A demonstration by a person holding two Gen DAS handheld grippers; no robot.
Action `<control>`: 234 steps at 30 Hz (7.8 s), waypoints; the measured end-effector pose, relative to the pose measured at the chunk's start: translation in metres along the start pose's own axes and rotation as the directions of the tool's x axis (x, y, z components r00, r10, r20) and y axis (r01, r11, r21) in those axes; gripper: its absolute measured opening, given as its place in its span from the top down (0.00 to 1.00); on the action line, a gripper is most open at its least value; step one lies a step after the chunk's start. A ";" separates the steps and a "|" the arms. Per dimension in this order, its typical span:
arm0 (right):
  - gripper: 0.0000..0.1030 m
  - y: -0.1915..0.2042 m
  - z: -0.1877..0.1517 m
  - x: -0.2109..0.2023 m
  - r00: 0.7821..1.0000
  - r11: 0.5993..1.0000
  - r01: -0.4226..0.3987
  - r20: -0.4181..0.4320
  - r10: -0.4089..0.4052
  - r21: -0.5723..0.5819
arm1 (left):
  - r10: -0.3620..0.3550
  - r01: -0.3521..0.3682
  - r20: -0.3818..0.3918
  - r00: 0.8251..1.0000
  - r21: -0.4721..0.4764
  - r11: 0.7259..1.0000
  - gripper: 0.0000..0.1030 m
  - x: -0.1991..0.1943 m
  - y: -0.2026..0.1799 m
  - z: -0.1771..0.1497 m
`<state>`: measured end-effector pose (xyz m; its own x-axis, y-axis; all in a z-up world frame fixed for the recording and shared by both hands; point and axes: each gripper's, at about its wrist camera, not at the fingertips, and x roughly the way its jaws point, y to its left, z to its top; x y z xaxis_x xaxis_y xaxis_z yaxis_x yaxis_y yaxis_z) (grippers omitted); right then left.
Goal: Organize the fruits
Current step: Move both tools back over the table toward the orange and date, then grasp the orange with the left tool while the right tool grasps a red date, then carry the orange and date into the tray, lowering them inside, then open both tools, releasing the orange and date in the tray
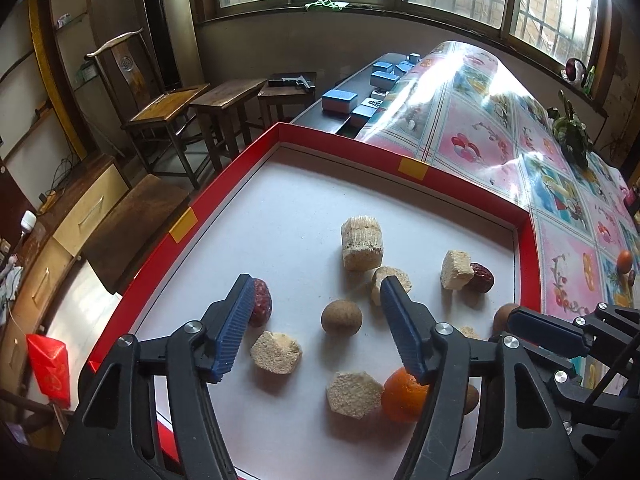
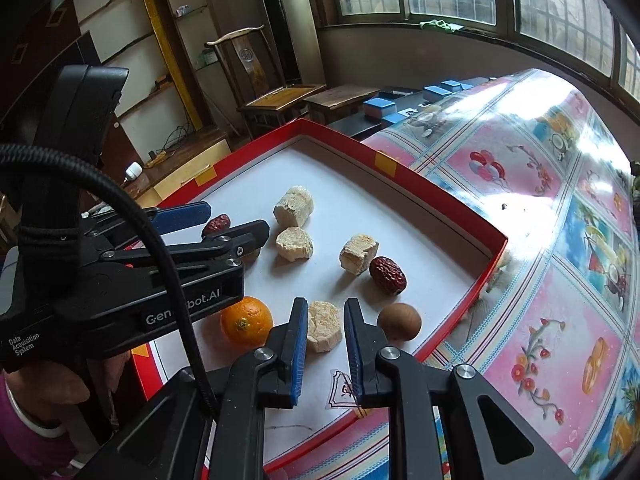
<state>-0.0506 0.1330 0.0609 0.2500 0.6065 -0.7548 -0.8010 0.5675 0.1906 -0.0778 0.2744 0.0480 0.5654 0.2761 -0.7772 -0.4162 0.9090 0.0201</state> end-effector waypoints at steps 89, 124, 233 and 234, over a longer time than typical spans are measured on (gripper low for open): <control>0.85 -0.305 -0.153 -0.150 0.865 0.721 0.453 -0.061 -0.499 0.524 | -0.421 0.501 -0.272 0.865 0.428 0.752 0.68 0.025 -0.393 0.009; 0.85 -0.145 -0.106 -0.143 0.946 0.899 0.251 0.103 -0.306 0.360 | -0.325 0.323 -0.041 0.945 0.283 0.903 0.68 -0.068 -0.162 -0.007; 0.52 -0.019 -0.039 -0.073 0.974 0.992 0.049 0.214 -0.074 0.119 | 0.078 -0.081 0.145 0.986 0.009 0.997 0.27 -0.069 -0.019 -0.037; 0.49 -0.020 -0.041 -0.075 0.974 0.991 0.042 0.218 -0.069 0.125 | 0.079 -0.081 0.150 0.986 0.006 0.997 0.27 -0.072 -0.019 -0.038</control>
<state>-0.0755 0.0532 0.0877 0.4168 0.6729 -0.6112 -0.7155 0.6576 0.2360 -0.1374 0.2251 0.0798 0.6309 0.3909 -0.6702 -0.4562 0.8856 0.0872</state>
